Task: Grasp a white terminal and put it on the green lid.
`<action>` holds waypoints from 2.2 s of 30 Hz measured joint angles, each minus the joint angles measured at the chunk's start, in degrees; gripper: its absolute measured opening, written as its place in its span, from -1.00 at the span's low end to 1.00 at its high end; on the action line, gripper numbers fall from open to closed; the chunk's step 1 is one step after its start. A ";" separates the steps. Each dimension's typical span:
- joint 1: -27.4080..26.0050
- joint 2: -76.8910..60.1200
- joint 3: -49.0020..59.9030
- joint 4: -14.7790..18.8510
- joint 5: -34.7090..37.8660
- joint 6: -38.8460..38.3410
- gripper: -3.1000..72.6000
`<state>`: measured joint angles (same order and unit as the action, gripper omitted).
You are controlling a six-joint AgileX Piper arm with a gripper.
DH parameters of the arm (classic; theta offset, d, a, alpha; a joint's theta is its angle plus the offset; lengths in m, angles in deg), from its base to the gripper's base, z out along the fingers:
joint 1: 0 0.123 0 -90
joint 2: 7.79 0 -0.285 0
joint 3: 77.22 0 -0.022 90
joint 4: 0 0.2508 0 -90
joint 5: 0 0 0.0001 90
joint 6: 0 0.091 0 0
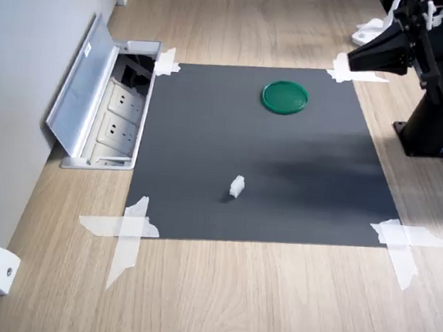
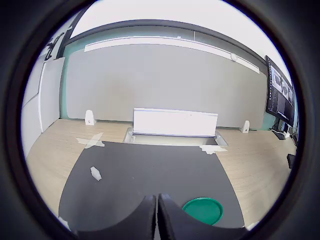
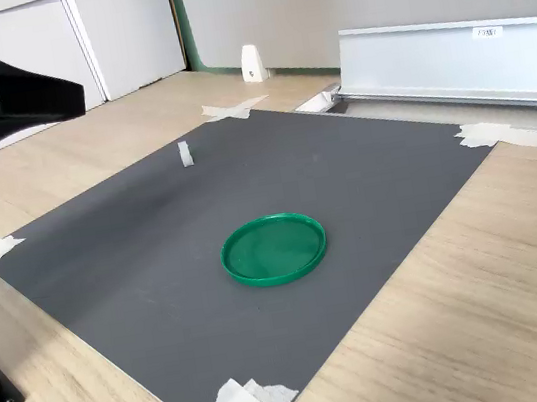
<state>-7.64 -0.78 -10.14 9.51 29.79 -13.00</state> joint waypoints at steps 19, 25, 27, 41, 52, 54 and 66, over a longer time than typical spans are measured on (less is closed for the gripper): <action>0.00 0.00 0.00 0.00 0.00 0.00 -0.94; 0.00 3.58 -3.88 0.00 2.14 0.00 -0.94; 0.00 6.92 -6.37 0.00 3.21 0.00 -0.94; 0.00 37.67 -29.55 5.47 7.87 -2.62 -0.94; 0.08 56.98 -53.51 9.68 20.14 -20.65 -0.94; 0.87 59.00 -56.12 9.73 22.61 -23.30 -0.94; 19.95 71.12 -61.00 1.13 29.58 -27.10 -0.84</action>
<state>12.31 70.34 -71.14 10.64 59.37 -40.11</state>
